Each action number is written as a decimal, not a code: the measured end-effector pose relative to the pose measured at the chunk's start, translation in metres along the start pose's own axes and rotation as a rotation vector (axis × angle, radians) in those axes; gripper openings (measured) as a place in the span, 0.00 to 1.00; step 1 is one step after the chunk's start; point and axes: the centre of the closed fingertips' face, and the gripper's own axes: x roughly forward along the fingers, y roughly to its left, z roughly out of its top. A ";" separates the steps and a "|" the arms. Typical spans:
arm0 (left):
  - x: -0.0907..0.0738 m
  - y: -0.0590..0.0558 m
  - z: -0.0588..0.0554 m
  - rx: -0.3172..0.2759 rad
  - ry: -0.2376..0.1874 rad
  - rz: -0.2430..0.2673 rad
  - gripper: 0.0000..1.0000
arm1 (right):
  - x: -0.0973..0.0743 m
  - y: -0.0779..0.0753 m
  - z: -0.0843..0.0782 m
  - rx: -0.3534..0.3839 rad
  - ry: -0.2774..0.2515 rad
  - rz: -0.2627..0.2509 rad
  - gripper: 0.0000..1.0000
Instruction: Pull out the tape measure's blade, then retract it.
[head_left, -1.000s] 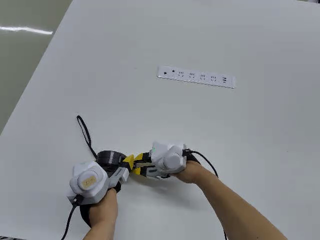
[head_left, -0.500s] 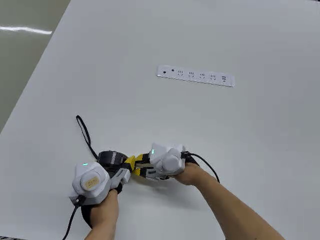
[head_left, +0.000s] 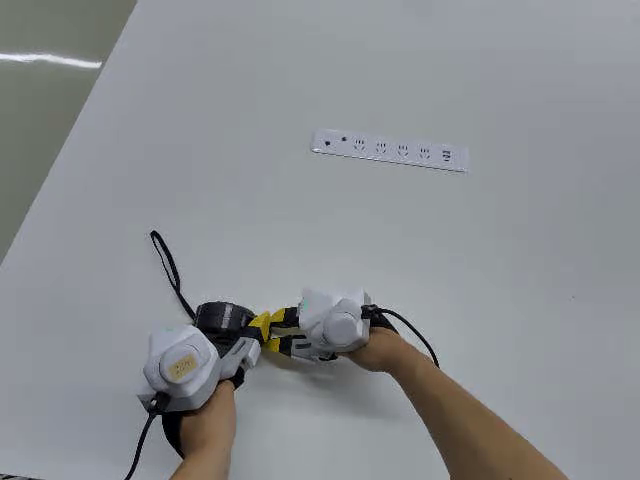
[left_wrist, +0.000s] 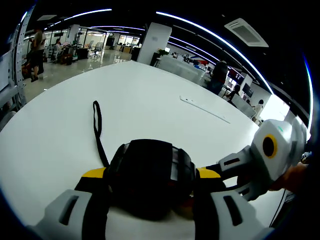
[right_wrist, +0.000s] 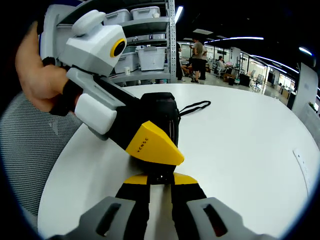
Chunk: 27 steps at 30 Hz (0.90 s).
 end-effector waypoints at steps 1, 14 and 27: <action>0.000 0.000 0.000 0.001 0.002 -0.001 0.67 | 0.000 0.000 0.000 -0.006 0.002 0.000 0.14; -0.001 -0.002 0.000 0.088 0.032 -0.012 0.67 | -0.003 -0.004 0.003 0.009 0.002 -0.025 0.21; -0.006 -0.009 0.016 0.163 0.004 -0.043 0.71 | -0.010 -0.003 0.006 0.017 0.008 -0.047 0.29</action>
